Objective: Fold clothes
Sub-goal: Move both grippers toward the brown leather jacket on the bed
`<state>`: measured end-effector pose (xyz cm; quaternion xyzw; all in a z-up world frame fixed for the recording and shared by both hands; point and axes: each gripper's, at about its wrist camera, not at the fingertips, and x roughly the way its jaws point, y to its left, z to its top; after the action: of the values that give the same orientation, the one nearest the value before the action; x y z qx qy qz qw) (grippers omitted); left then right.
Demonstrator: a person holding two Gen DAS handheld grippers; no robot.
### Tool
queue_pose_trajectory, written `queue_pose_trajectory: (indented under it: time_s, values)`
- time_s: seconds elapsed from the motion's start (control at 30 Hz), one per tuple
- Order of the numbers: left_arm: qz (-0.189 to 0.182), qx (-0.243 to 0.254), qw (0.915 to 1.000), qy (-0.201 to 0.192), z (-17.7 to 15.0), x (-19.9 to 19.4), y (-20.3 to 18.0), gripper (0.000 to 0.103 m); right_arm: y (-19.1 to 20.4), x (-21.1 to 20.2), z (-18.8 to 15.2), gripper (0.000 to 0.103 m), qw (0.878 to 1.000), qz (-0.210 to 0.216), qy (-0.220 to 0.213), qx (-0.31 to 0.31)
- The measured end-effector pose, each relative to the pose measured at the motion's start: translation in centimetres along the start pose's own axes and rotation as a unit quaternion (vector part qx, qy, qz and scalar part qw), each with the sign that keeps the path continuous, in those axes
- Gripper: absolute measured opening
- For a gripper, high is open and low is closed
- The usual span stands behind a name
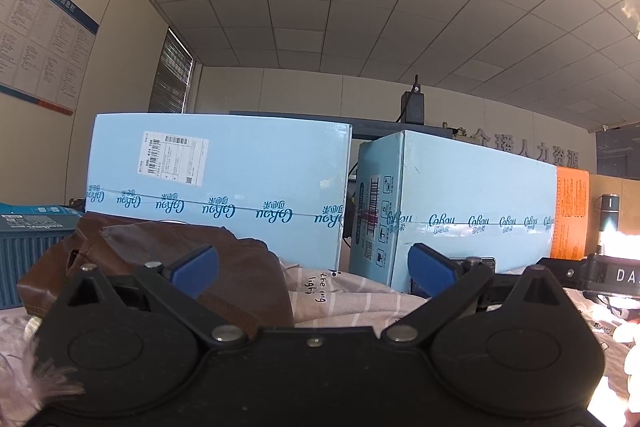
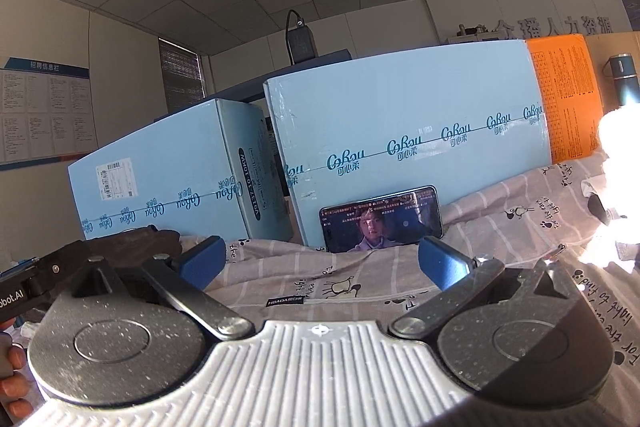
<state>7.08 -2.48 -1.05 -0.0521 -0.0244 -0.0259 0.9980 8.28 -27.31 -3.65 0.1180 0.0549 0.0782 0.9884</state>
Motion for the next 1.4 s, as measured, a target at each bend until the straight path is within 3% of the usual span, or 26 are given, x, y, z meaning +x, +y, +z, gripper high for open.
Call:
queue_pose_trajectory:
  time_s: [1.13,1.4]
  values:
    - [0.006,0.001,0.9999,0.012,-0.13,0.35,0.08,0.103,0.92,0.41,-0.71,0.103,0.999,-0.001,0.021,-0.029]
    - [0.025,0.004,0.9994,0.024,-0.27,0.77,0.02,0.103,0.61,0.68,-0.78,0.103,0.999,-0.002,0.028,-0.019]
